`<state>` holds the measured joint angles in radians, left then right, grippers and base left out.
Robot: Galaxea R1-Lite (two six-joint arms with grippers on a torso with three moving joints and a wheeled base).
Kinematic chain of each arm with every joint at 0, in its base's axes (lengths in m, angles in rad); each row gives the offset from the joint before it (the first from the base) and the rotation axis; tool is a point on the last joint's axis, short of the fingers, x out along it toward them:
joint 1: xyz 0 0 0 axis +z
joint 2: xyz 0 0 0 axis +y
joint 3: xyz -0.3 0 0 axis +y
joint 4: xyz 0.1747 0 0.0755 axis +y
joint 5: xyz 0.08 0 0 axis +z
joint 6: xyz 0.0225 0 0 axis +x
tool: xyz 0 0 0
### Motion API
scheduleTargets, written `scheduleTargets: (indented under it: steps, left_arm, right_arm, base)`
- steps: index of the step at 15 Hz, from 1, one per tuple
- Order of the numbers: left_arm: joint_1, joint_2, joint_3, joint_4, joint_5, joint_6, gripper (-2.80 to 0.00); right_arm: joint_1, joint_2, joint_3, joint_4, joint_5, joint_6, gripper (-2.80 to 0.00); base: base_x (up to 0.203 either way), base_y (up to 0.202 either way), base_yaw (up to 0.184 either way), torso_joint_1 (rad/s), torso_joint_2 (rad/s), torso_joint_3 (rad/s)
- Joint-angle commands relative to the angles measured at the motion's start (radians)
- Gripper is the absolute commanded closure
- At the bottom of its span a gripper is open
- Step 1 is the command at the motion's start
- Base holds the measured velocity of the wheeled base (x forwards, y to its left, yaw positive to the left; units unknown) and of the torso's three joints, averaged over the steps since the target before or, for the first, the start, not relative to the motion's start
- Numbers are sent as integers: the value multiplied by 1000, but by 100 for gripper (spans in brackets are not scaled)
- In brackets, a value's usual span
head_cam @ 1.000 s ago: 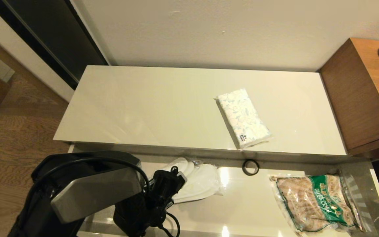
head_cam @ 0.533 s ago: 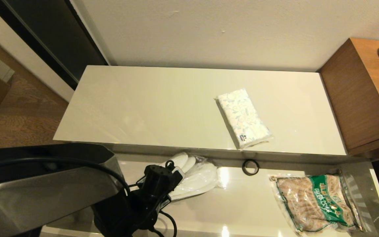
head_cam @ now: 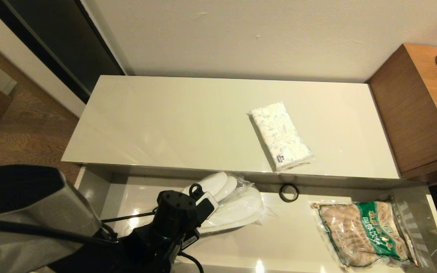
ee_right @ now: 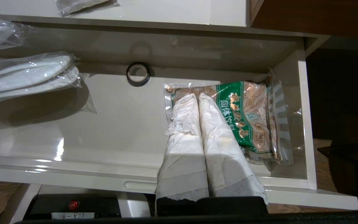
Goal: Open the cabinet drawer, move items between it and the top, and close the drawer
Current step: Take out the disposable slippers from the drawer, then place the disposable slippers on the table
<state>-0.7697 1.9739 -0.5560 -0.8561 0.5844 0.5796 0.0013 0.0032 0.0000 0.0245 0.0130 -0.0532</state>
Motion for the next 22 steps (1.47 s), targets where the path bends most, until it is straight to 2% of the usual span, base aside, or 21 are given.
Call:
scheduleTargets:
  steps: [1,5,8,11,14,17,19,20,22]
  left_arm:
    - [-22,-90,2,50,0,3,0]
    - [-93,-175,-5,112,-19,11,0]
    - [-142,-262,-25,212,-14,12,0]
    - [-182,-341,-74,328,-8,13,0]
    - [-207,-416,-174,437,0,7,0]
    - [-207,-487,-315,634,8,-28,0]
    - [-198,-513,-445,800,11,-79,0]
    - [-181,-512,-498,868,19,-106,0]
    - [-99,-448,-609,960,38,-156,0]
  right_arm:
    - [0,1,2,0,1,0,0]
    - [0,1,2,0,1,0,0]
    - [0,1,2,0,1,0,0]
    - [0,1,2,0,1,0,0]
    - [0,1,2,0,1,0,0]
    - [0,1,2,0,1,0,0]
    - [0,1,2,0,1,0,0]
    - [0,1,2,0,1,0,0]
    - [0,1,2,0,1,0,0]
  base:
    - [0,0,0,0,0,0]
    - [0,0,0,0,0,0]
    - [0,0,0,0,0,0]
    - [0,0,0,0,0,0]
    - [0,0,0,0,0,0]
    - [0,0,0,0,0,0]
    - [0,0,0,0,0,0]
    - [0,0,0,0,0,0]
    - [0,0,0,0,0,0]
